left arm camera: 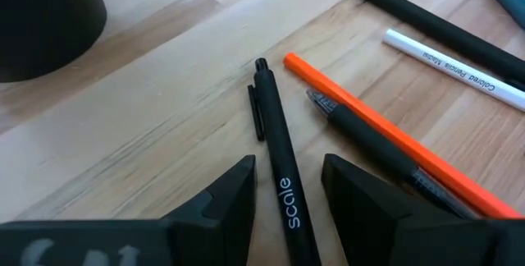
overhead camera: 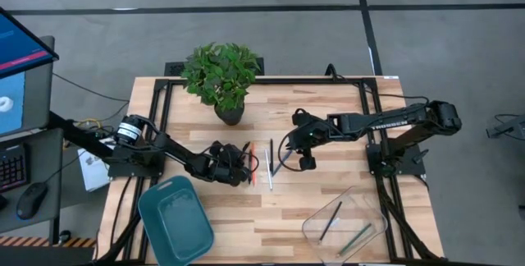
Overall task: Sort pens & pencils
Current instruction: Put the left black pen into the blue bin
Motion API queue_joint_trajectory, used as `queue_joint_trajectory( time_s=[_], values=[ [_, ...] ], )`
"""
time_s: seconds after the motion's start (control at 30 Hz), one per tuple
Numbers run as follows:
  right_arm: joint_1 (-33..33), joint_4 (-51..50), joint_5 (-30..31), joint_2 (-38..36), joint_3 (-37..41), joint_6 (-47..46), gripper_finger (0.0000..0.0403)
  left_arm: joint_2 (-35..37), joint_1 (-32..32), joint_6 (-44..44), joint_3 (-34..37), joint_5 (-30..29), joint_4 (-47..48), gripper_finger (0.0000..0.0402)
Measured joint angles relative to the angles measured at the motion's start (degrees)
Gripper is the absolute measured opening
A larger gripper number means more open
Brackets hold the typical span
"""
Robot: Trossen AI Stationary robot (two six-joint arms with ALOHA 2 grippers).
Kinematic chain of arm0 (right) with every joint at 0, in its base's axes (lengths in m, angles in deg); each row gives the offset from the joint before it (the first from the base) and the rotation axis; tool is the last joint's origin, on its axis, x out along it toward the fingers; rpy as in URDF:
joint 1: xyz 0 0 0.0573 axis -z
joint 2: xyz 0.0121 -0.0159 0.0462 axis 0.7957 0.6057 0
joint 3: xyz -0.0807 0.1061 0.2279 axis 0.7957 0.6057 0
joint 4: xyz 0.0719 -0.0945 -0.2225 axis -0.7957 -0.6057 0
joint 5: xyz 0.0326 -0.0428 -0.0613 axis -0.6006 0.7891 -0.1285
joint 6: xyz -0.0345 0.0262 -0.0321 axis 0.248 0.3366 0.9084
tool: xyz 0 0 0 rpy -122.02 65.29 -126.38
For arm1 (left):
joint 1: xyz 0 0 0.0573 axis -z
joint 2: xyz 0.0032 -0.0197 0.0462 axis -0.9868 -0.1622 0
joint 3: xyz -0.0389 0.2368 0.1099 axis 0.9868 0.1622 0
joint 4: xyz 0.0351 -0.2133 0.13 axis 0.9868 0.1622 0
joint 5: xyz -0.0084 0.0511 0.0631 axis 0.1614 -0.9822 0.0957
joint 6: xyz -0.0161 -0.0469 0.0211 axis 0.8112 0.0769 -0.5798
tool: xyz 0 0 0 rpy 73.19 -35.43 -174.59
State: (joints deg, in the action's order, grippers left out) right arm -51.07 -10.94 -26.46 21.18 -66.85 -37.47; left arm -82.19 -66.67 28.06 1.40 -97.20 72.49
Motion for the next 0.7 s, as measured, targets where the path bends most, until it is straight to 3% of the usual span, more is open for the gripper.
queue_joint_trajectory(
  time_s=[0.7],
  values=[
    [-0.1, 0.0, 0.0, 0.0, 0.0, -0.5, 0.0063, -1.0, 1.5, 2.9, 0.1, -1.2, 1.4, 0.0137]
  ],
)
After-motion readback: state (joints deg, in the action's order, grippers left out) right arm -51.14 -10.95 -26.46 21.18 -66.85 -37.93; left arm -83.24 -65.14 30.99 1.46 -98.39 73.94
